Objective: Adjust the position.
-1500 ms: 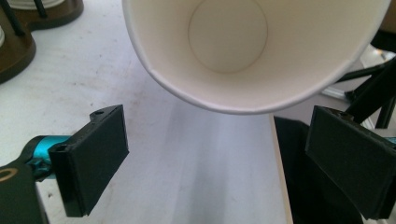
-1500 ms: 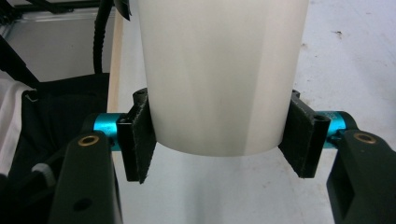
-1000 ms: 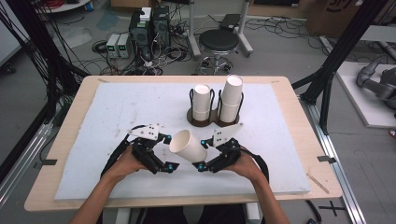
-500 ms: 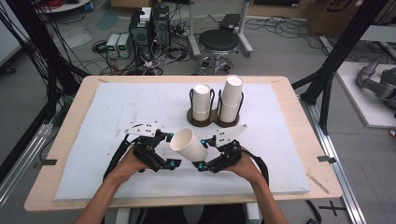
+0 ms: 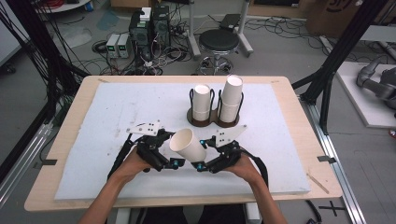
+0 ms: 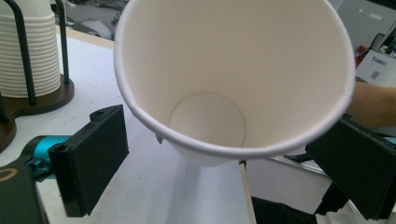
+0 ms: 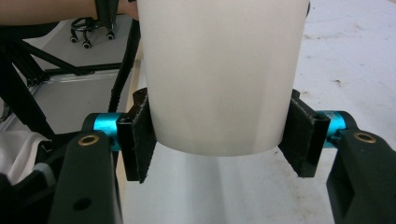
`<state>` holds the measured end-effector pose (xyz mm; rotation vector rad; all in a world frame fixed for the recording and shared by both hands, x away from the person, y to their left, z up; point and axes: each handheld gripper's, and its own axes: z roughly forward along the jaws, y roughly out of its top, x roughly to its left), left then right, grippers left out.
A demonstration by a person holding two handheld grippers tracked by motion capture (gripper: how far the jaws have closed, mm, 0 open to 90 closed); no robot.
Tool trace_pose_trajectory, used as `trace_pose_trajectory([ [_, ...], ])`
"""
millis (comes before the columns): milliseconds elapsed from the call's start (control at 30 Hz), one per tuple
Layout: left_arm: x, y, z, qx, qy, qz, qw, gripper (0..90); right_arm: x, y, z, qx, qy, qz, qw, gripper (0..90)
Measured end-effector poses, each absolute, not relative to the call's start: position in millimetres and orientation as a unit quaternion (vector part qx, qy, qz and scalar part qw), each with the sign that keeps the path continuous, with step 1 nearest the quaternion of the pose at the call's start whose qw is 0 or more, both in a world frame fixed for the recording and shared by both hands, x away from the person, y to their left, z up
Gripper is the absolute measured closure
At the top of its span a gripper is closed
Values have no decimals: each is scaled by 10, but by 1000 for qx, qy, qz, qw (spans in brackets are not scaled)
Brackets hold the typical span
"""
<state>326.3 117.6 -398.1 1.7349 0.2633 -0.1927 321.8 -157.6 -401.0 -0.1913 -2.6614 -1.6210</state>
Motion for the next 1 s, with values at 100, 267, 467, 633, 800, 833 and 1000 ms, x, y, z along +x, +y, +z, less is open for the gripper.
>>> trace_pose_trajectory([
  [100, 3275, 1160, -3973, 758, 116, -86, 636, 58, 3218, -1571, -4013, -61, -853, -519, 11, 368],
  [267, 3278, 1130, -3946, 756, 111, -86, 639, 58, 3214, -1557, -4017, -58, -853, -518, 12, 368],
  [467, 3287, 1104, -3921, 751, 104, -79, 647, 58, 3211, -1545, -4019, -54, -852, -520, 15, 368],
  [633, 3295, 1092, -3929, 749, 107, -79, 649, 58, 3206, -1536, -4017, -52, -852, -521, 16, 368],
  [800, 3295, 1096, -3924, 746, 101, -78, 654, 132, 3205, -1528, -4019, -50, -852, -521, 17, 368],
  [833, 3295, 1092, -3925, 744, 101, -80, 655, 135, 3204, -1525, -4019, -51, -852, -521, 17, 368],
  [1000, 3293, 1080, -3932, 747, 99, -83, 652, 141, 3202, -1515, -4019, -48, -851, -522, 18, 369],
])
